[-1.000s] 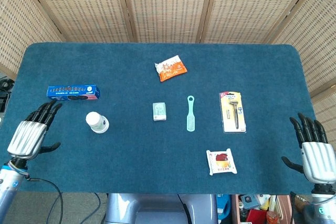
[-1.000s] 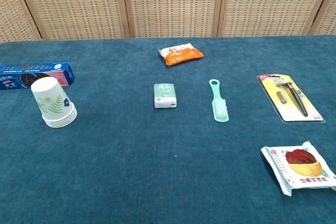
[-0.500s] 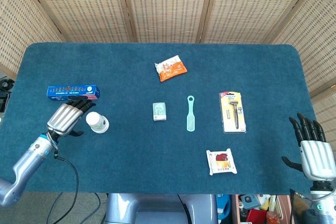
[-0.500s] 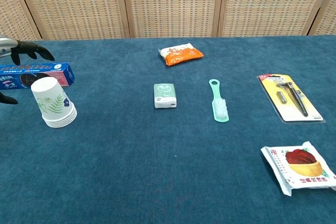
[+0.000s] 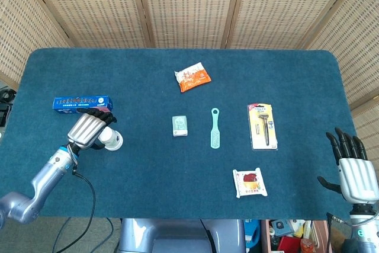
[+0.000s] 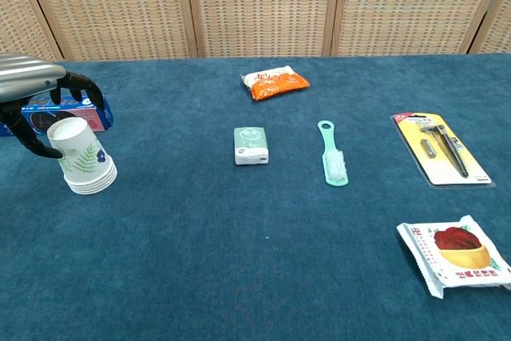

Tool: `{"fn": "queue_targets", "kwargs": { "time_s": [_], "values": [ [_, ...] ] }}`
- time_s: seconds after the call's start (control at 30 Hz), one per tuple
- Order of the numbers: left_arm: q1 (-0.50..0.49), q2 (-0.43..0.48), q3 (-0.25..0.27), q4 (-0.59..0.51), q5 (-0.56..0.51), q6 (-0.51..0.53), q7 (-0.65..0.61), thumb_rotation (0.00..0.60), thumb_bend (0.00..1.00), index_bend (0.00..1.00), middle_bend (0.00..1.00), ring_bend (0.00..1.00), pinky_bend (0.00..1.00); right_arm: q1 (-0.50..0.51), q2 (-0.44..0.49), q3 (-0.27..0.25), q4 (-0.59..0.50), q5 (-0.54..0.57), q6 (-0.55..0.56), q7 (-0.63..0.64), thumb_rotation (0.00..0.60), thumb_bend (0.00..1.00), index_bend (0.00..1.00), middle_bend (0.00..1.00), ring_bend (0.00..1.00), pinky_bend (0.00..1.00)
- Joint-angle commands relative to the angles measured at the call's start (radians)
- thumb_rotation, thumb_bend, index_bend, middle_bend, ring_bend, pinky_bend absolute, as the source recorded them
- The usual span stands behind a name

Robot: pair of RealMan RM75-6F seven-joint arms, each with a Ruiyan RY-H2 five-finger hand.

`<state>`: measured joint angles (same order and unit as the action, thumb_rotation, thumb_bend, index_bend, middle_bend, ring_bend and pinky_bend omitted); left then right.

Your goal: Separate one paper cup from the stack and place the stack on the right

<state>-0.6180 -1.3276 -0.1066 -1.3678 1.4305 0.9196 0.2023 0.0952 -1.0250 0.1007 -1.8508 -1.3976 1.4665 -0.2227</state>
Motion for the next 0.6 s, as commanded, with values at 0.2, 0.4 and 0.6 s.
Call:
{"fn": "queue_targets", "kwargs": {
  "time_s": [0.2,0.4,0.6],
  "values": [
    [-0.002,-0.013,0.012,0.017,-0.014,0.011,0.023,0.6,0.14,0.4,0.37,0.36,0.42,0.001,0.004,0.003,0.001,0.009,-0.006,0.012,0.6,0.0,0.0,0.0,0.0,0.0],
    [0.001,-0.027,0.014,0.033,-0.026,0.03,0.03,0.6,0.19,0.46,0.43,0.43,0.49,0.002,0.004,0.004,0.0,0.013,-0.009,0.014,0.6,0.0,0.0,0.0,0.0,0.0],
    [0.014,-0.025,0.01,0.034,-0.033,0.064,0.0,0.6,0.21,0.48,0.45,0.45,0.52,0.003,0.003,0.002,-0.002,0.014,-0.012,0.009,0.6,0.0,0.0,0.0,0.0,0.0]
  ]
}}
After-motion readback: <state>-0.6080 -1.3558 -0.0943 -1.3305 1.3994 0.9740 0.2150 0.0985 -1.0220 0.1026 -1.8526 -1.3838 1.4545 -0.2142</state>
